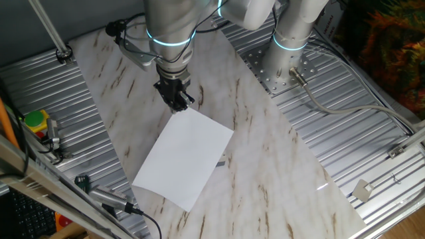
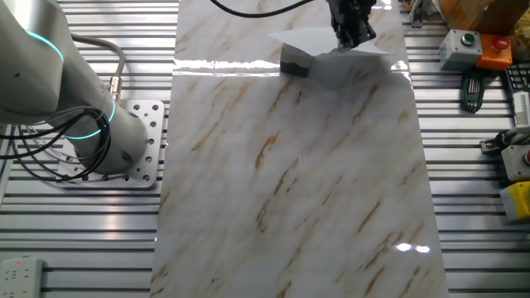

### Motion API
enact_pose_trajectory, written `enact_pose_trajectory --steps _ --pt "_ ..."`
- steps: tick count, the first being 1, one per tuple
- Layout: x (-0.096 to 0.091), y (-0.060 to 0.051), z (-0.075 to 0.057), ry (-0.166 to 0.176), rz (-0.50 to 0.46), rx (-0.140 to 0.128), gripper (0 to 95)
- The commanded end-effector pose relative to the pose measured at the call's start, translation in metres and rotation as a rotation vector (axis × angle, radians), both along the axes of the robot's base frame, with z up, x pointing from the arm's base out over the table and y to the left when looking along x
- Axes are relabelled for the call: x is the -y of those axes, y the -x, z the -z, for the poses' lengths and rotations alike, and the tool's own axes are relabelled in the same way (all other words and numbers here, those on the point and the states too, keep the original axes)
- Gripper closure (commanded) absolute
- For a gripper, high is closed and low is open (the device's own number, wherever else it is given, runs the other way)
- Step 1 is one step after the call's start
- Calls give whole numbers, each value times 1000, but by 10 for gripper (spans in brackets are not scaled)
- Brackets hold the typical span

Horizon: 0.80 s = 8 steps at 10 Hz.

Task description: Flip over and spread out the paper that is laid flat on the table

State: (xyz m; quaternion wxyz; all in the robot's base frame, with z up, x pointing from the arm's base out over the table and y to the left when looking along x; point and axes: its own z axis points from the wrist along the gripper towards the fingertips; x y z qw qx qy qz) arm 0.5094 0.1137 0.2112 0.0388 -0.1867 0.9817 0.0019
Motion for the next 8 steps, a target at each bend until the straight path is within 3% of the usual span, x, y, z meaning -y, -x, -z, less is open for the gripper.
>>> enact_pose_trajectory --steps 1,4,8 --pt "-1 -1 0 3 -5 -3 950" --pt "5 -3 -2 3 -14 -7 950" --pt "47 -10 -9 -7 -77 -26 950"
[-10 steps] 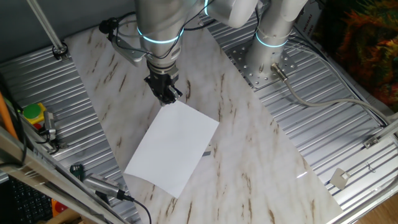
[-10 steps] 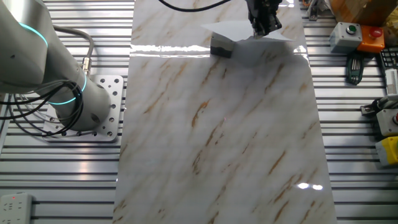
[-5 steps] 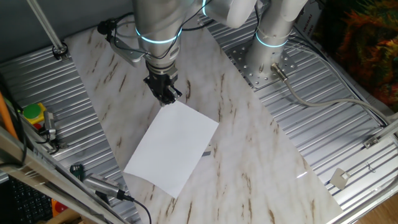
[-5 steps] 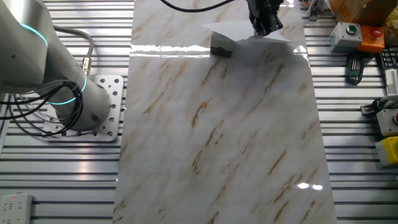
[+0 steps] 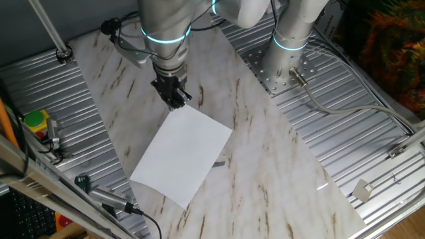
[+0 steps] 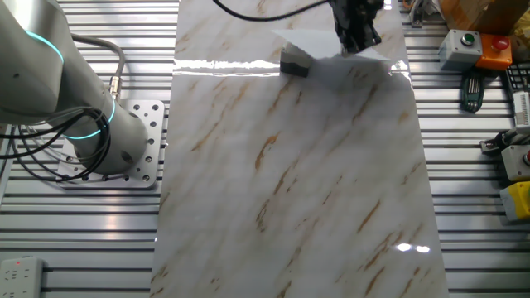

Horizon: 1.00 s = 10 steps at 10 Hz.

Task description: Flip over and spread out the paper that is laid flat on the table

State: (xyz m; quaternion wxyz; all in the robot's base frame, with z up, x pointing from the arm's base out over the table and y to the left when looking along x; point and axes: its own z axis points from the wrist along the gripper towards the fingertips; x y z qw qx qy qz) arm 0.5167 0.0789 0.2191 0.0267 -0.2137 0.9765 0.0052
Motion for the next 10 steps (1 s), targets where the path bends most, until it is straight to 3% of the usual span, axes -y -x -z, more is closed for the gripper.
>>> enact_pose_trajectory --steps 1,5,10 --pt "21 -3 -2 -10 -34 -4 950" --pt "50 1 -3 -25 -64 -1 950" --pt "52 6 4 -27 -63 18 950"
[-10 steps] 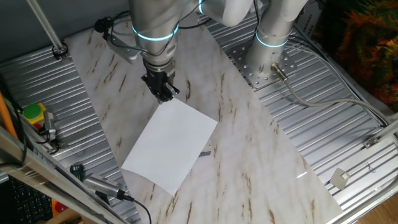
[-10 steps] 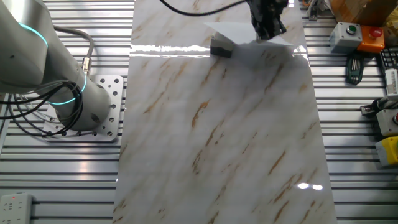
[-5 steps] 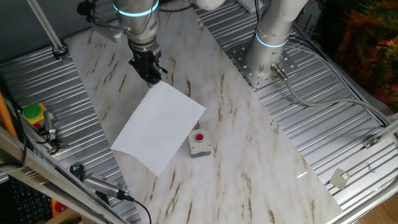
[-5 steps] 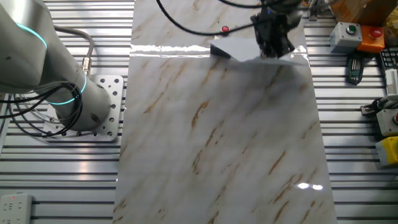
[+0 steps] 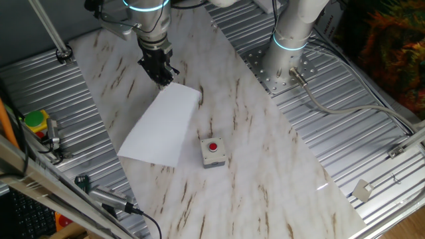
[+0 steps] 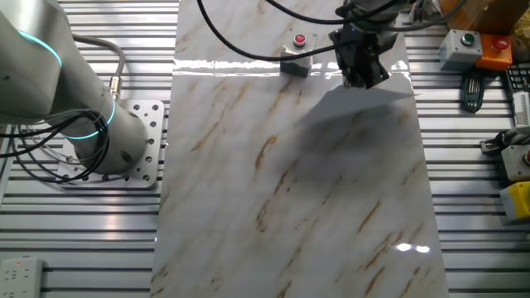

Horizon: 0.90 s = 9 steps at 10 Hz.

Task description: Flip over and spread out the paper that is laid flat on the table

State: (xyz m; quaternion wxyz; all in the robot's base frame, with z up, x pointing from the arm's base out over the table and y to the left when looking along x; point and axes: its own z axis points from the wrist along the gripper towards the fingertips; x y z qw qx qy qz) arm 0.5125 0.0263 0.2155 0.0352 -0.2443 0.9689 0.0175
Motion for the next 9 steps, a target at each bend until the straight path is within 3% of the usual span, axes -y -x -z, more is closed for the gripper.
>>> enact_pose_trajectory --steps 1,5,9 --pt "0 2 1 -1 1 6 950" --pt "2 3 12 34 -49 28 950" --pt "11 5 20 34 -79 38 950"
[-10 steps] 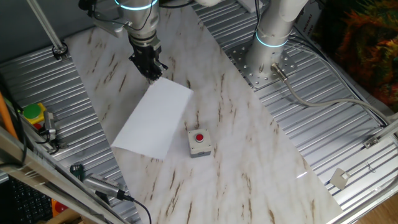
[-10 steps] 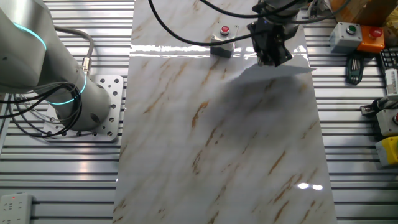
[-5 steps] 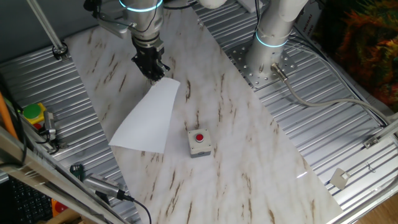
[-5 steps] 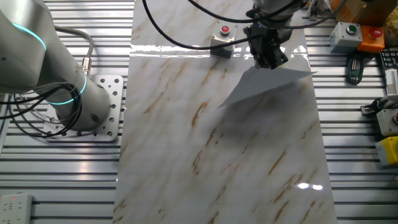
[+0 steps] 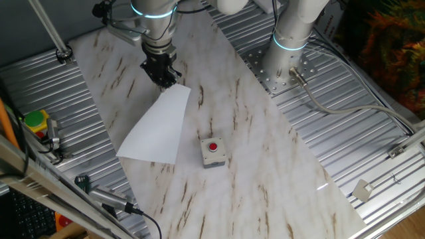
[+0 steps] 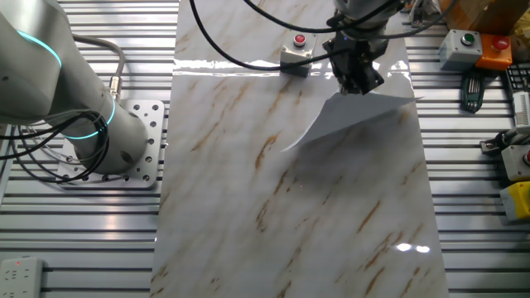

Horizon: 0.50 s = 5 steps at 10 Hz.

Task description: Flip over and spread out the paper that is laid flat on the table

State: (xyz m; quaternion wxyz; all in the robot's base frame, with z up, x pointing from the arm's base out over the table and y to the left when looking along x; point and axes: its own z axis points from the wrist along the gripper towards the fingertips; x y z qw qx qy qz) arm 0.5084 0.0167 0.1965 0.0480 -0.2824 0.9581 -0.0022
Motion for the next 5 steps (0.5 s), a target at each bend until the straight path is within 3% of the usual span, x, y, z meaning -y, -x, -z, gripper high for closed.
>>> enact_pose_trajectory --steps 1,5 --pt "1 1 3 2 -3 2 950" --pt "2 0 11 1 -24 16 950"
